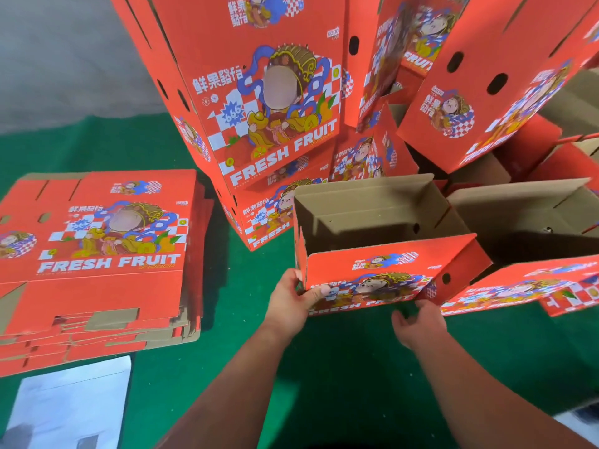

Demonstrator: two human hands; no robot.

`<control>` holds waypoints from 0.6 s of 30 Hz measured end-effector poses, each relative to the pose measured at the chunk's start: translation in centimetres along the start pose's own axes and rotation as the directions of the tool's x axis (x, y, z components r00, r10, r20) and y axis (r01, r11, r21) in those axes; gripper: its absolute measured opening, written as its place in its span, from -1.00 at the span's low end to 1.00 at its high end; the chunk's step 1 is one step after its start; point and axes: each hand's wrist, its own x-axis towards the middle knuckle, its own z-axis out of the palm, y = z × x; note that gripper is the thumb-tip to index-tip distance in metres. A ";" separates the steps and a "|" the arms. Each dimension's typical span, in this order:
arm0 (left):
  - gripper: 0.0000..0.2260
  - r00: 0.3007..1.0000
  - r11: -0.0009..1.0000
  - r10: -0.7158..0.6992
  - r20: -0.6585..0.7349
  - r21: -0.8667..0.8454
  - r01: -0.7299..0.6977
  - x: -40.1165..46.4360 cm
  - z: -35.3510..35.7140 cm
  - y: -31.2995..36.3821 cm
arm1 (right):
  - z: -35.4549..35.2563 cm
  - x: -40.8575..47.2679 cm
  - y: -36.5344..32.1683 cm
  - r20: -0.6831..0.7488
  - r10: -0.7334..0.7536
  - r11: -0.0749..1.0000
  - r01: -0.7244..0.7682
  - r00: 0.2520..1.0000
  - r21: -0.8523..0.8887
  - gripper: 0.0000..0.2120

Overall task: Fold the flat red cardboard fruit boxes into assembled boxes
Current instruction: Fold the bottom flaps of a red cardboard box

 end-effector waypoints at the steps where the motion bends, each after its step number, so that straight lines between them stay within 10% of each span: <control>1: -0.75 1.000 1.000 0.000 0.006 0.000 0.000 0.0 -0.1 0.0 | -0.1 0.0 -0.3 0.008 0.013 1.000 -0.013 1.000 0.009 -0.64; 9: -0.75 1.000 1.000 0.009 0.006 0.015 -0.009 0.5 0.0 -0.2 | 1.3 -1.3 -2.5 0.042 -0.082 0.984 0.075 0.996 0.160 -0.82; 13: -0.76 1.000 1.000 0.010 0.022 0.009 -0.010 1.0 -0.1 0.2 | 1.6 -0.9 -4.2 0.070 0.030 0.875 -0.060 0.997 0.480 -0.69; 18: -0.74 1.000 1.000 0.005 0.029 0.002 -0.005 1.2 0.5 0.4 | -0.5 0.4 -4.4 0.027 -0.007 0.896 -0.006 1.000 0.443 -0.47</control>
